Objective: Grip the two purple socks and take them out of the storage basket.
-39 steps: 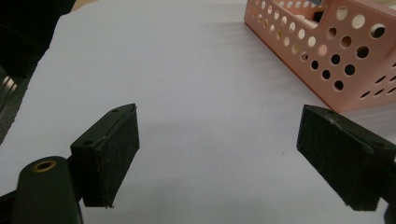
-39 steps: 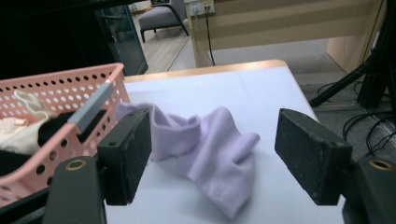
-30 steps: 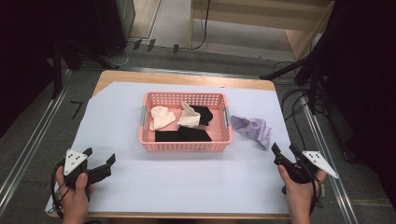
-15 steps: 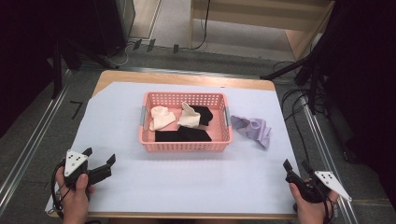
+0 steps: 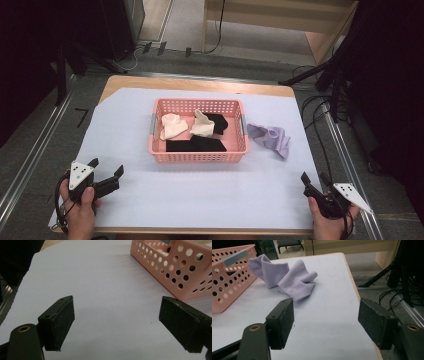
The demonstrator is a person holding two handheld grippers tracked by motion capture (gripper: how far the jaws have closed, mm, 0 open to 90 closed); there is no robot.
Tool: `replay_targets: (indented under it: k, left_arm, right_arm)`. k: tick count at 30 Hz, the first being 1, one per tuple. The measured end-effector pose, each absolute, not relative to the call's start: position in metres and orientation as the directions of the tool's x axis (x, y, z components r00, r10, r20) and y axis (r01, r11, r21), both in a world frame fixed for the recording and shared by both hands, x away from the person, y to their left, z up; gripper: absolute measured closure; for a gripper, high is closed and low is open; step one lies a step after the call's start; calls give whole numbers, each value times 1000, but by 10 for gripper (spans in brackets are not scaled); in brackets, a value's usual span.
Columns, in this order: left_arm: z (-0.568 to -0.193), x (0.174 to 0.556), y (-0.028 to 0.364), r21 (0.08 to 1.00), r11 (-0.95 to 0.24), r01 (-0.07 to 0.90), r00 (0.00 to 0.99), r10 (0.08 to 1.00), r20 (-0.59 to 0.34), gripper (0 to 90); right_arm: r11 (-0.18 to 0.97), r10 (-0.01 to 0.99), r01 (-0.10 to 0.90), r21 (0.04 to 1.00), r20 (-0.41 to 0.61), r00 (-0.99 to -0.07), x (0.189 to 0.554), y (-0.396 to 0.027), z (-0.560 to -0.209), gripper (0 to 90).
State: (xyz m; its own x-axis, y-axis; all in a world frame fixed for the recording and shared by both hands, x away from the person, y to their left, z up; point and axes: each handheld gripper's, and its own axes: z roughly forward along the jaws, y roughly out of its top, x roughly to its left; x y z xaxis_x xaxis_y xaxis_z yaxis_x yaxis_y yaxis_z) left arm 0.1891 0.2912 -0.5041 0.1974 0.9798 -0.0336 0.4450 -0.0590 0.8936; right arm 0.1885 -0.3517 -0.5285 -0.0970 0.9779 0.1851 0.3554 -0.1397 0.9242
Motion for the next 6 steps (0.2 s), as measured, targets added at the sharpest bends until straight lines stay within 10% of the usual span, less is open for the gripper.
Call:
replay_targets:
  k: [6]
  left_arm:
    - [-504,189,291,893,-64,446,202,979,-31,143]
  right_arm:
    - [-127,980,363,923,174,-100,189,-350,-529,277]
